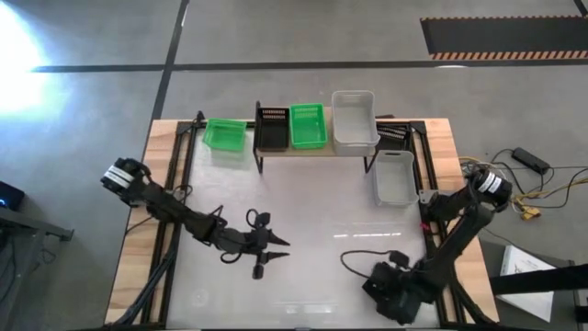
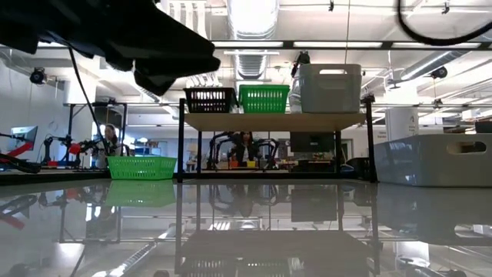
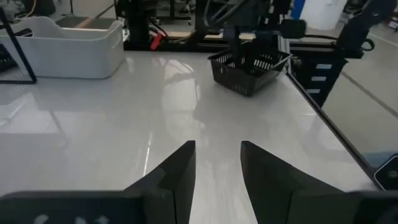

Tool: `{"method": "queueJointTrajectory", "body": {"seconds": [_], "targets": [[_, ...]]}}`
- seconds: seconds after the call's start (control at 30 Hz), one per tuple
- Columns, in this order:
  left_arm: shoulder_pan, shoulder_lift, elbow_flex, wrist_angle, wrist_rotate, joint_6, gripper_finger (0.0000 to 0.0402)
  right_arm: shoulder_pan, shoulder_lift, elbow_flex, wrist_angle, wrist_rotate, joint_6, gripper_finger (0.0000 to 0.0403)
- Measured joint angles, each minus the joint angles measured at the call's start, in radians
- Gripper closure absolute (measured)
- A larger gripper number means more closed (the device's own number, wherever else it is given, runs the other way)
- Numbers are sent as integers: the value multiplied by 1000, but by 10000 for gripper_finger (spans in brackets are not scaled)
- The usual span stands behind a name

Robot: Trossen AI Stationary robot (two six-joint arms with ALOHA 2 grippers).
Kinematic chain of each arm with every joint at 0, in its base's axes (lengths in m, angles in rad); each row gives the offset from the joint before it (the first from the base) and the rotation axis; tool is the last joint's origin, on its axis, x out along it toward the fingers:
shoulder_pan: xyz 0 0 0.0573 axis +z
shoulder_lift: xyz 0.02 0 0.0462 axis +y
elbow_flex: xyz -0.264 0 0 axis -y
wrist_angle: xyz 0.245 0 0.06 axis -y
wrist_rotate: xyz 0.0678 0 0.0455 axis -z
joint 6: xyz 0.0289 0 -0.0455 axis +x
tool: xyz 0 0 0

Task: Stack baskets on shelf by color
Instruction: Stack the bottom black bin on top of the black bin on the shelf

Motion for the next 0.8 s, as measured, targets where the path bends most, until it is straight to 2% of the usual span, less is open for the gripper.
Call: {"method": "queueJointTrajectory", "body": {"seconds": [0.1, 0.23, 0.4, 0.5, 0.57, 0.67, 0.8], "targets": [[0, 13, 12, -1, 0, 0, 290, -85, 15, -1, 38, 2, -99, 340], [-5, 7, 20, -3, 0, 0, 290, -221, 24, 15, 96, 58, -245, 340], [-14, 1, 20, -3, 0, 1, 290, -397, 23, 23, 252, 280, -375, 340], [-19, 1, 20, -11, 0, 0, 290, -472, 18, 24, 380, 321, -563, 340], [-25, 1, 20, -10, 1, 0, 290, -491, -1, 25, 409, 307, -658, 340], [-35, 1, 20, -10, 1, 0, 290, -473, -54, 25, 371, 307, -717, 340], [-36, 15, 33, -9, 1, 0, 290, -390, -130, 25, 177, 310, -598, 340]]}}
